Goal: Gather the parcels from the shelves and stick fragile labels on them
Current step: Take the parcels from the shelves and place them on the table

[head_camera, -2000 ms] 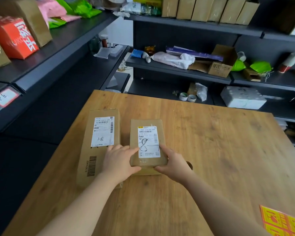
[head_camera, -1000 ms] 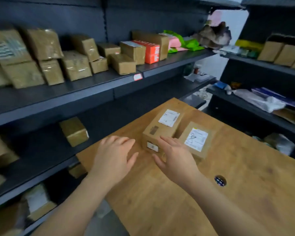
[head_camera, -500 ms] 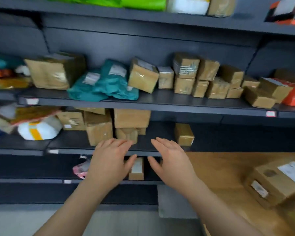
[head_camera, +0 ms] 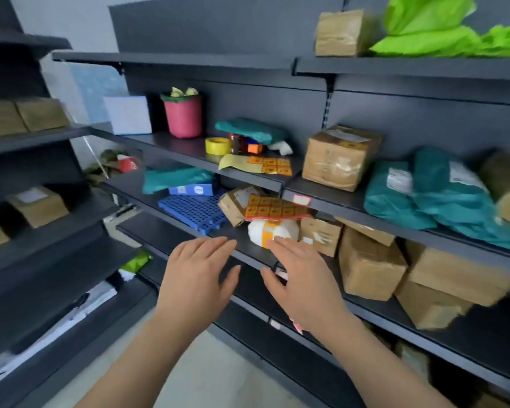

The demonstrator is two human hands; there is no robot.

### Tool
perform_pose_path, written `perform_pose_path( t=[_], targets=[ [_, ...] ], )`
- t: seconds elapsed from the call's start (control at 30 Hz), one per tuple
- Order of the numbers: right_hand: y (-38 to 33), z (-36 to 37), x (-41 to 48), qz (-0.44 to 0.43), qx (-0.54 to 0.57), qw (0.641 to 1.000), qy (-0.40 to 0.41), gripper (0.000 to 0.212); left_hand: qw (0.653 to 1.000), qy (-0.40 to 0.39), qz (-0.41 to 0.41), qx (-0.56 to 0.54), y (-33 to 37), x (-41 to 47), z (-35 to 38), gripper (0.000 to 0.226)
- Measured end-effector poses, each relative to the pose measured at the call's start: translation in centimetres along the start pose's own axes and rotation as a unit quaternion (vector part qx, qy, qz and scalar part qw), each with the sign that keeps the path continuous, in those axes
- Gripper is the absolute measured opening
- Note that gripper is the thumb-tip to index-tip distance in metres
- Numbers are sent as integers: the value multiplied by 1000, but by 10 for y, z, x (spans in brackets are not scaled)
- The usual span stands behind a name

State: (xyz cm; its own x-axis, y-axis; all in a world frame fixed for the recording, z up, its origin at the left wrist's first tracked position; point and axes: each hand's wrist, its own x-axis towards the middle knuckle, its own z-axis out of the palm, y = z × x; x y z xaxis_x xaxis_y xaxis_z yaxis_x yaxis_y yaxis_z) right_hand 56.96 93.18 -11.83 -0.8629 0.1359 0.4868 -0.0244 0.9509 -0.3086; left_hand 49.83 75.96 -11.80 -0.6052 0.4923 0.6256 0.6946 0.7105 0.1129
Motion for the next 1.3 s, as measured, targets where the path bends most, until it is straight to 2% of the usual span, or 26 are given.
perform_pose_path(
  t=[0.27, 0.43, 0.87, 1.1, 1.3],
  targets=[
    [-86, 101, 105, -127, 80, 987, -57, 45, 986, 26, -150, 69, -139, -10, -12, 40],
    [-137, 153, 169, -192, 131, 970, -73, 42, 969, 30, -213, 122, -212, -8, -19, 39],
    [-269, 274, 343, -356, 184, 910, -109, 46, 889, 79, -366, 265, -387, 26, -46, 41],
    [-368, 335, 399, -410, 218, 877, -123, 46, 858, 106, -407, 294, -492, 24, -81, 40],
    [-472, 378, 457, -411, 210, 881, -108, 50, 856, 106, -399, 311, -603, 25, -134, 43]
  ],
)
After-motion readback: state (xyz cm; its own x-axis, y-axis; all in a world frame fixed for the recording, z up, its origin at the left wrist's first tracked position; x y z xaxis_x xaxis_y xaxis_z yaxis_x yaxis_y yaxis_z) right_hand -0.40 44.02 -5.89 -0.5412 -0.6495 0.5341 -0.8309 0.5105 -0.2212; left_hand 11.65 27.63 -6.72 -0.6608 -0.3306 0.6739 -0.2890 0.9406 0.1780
